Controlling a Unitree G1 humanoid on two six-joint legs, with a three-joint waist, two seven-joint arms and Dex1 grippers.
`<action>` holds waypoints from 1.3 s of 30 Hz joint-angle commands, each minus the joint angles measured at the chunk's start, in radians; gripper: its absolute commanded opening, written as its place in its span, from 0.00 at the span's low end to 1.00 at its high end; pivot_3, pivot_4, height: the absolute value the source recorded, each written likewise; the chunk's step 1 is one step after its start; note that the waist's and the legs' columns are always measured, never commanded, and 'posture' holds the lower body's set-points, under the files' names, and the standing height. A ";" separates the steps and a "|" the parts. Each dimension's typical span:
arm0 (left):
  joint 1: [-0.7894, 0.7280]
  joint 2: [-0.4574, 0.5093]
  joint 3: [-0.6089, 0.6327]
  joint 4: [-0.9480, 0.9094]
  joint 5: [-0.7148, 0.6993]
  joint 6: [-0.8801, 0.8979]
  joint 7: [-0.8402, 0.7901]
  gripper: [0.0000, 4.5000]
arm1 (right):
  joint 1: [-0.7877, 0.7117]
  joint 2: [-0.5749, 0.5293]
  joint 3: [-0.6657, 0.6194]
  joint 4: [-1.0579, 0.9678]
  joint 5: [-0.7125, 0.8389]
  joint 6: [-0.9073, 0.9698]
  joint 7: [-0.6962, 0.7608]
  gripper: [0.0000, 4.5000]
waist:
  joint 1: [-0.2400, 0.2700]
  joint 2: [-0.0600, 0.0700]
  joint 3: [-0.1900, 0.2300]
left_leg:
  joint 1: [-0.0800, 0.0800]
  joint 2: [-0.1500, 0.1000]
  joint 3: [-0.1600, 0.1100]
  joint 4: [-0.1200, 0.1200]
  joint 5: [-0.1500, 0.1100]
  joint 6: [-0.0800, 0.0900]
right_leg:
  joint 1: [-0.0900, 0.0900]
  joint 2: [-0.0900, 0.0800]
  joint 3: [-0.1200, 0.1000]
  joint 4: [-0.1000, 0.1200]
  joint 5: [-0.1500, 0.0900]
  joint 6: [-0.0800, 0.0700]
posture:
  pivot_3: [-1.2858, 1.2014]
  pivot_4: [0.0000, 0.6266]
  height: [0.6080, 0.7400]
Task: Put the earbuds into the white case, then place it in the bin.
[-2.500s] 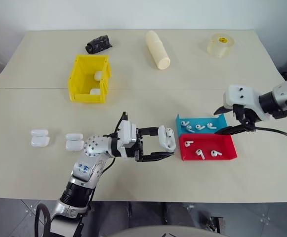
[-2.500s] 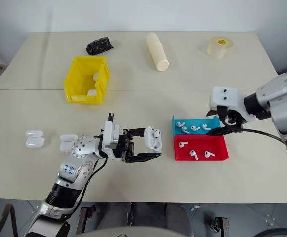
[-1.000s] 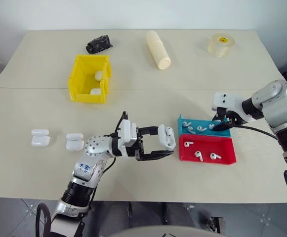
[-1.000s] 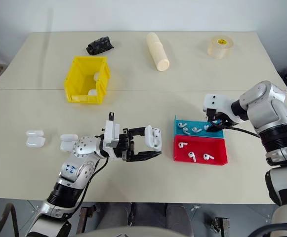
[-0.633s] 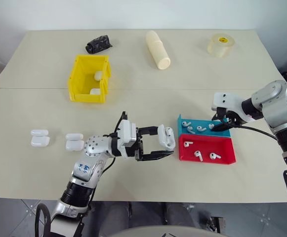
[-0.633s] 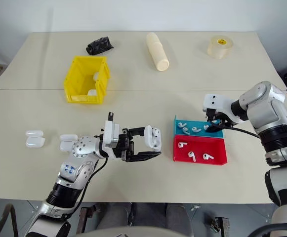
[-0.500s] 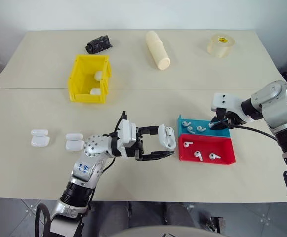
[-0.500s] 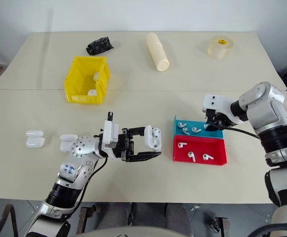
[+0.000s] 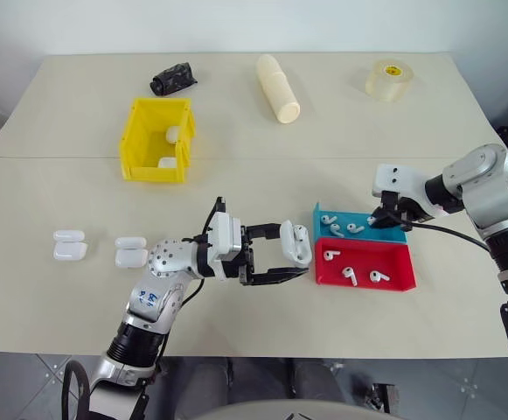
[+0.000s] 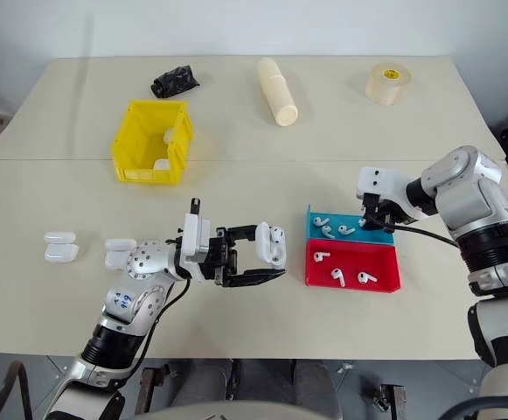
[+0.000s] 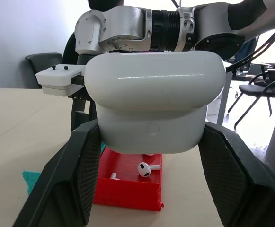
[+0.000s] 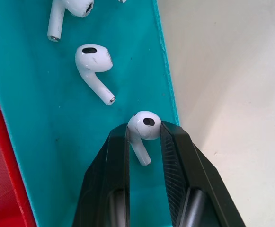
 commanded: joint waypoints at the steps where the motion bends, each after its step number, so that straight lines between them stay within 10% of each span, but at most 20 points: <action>1: 0.002 -0.005 0.006 -0.027 -0.017 -0.008 0.004 0.62 | 0.022 0.002 -0.028 -0.018 0.011 0.002 -0.015 0.13 | 0.000 0.000 0.000 | 0.000 0.000 0.000 0.000 0.000 0.000 | 0.000 0.000 0.000 0.000 0.000 0.000 | 0.52 0.24 1.00; 14: -0.016 0.013 0.013 0.003 -0.019 -0.016 -0.037 0.62 | 0.111 -0.022 -0.353 -0.297 0.311 0.083 -0.051 0.13 | 0.001 0.001 0.001 | 0.000 0.000 0.000 0.000 0.000 0.000 | 0.000 0.000 0.000 0.000 0.000 0.000 | 0.52 0.24 1.00; 27: -0.132 -0.015 0.029 0.123 -0.016 -0.014 -0.072 0.62 | 0.404 0.443 -0.755 -0.932 1.157 0.625 -0.607 0.13 | 0.001 0.000 0.001 | 0.000 0.000 -0.002 0.000 0.000 0.000 | 0.001 0.000 -0.001 0.001 0.000 0.000 | 0.52 0.24 1.00; 39: -0.170 -0.041 0.052 0.135 -0.030 0.022 -0.048 0.62 | 0.578 0.491 -0.715 -1.053 1.397 0.553 -0.871 0.13 | 0.000 0.000 0.001 | 0.000 -0.001 -0.003 0.000 0.000 0.000 | 0.001 0.000 -0.001 0.001 0.000 0.000 | 0.52 0.24 1.00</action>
